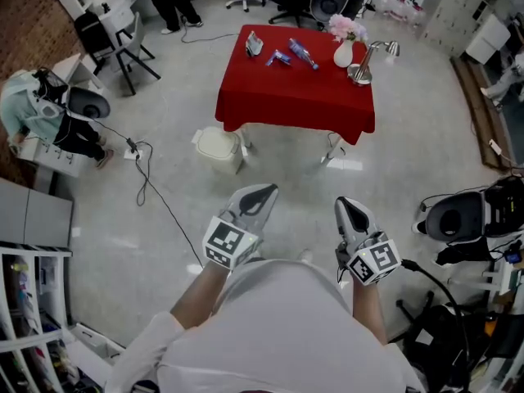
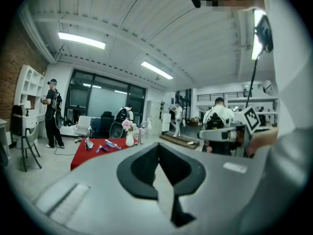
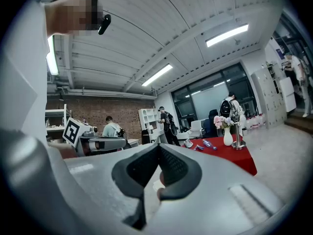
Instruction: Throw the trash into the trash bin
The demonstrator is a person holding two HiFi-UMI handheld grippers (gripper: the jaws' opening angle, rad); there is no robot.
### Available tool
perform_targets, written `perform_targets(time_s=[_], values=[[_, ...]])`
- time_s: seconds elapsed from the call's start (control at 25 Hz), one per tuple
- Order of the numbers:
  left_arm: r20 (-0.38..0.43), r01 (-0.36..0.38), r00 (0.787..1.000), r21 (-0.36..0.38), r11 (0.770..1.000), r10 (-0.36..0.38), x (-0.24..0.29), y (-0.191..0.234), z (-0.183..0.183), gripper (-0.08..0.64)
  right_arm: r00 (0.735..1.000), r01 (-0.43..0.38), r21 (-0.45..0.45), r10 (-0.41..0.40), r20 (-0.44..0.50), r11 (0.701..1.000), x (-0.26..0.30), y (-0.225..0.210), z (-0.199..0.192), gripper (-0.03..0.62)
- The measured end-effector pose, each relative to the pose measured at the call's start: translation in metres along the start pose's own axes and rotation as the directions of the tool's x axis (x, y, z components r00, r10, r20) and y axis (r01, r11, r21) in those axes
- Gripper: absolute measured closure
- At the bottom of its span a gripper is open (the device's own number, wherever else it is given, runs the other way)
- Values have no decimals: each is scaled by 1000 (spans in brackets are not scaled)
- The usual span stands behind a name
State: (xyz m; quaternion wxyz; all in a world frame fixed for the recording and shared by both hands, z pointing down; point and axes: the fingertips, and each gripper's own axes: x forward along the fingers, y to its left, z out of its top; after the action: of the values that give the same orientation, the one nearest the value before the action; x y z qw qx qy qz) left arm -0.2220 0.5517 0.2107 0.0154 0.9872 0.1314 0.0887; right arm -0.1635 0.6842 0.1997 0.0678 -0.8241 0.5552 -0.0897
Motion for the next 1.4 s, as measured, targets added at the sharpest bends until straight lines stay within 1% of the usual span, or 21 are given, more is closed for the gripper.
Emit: perform_targets(time_s=[0.32,0.52,0.64,0.84,0.96,1.08,1.24,1.4], values=[[-8,27,1000,10,1000,-27,-5,8,-3,555,1000,14,15,-14,-3,1000,8,8,-3,591],[-5,26,1000,-8,1000,-26,-14,19,-2,555,1000,11,13,-11,0,1000,18,23,-3,591],[12,34,999,2,999,-34,-20,27,-2,555,1000,14,8,-14,1,1000,26,31,-6,591],[-5,80,997,55,995,-80,-32,33,-5,555,999,26,27,-27,19,999,37,45,-10,591],[2,90,996,61,994,-90,-39,43,-7,555,1000,28,23,-29,6,999,46,55,-15,591],[7,84,996,58,995,-85,-47,55,-12,555,1000,28,12,-28,-14,1000,56,66,-22,591],[-15,83,996,44,996,-82,-57,70,-17,555,999,40,10,-39,-23,999,67,77,-26,591],[-29,91,996,47,995,-90,-62,82,-19,555,998,55,17,-54,-37,998,78,80,-31,591]])
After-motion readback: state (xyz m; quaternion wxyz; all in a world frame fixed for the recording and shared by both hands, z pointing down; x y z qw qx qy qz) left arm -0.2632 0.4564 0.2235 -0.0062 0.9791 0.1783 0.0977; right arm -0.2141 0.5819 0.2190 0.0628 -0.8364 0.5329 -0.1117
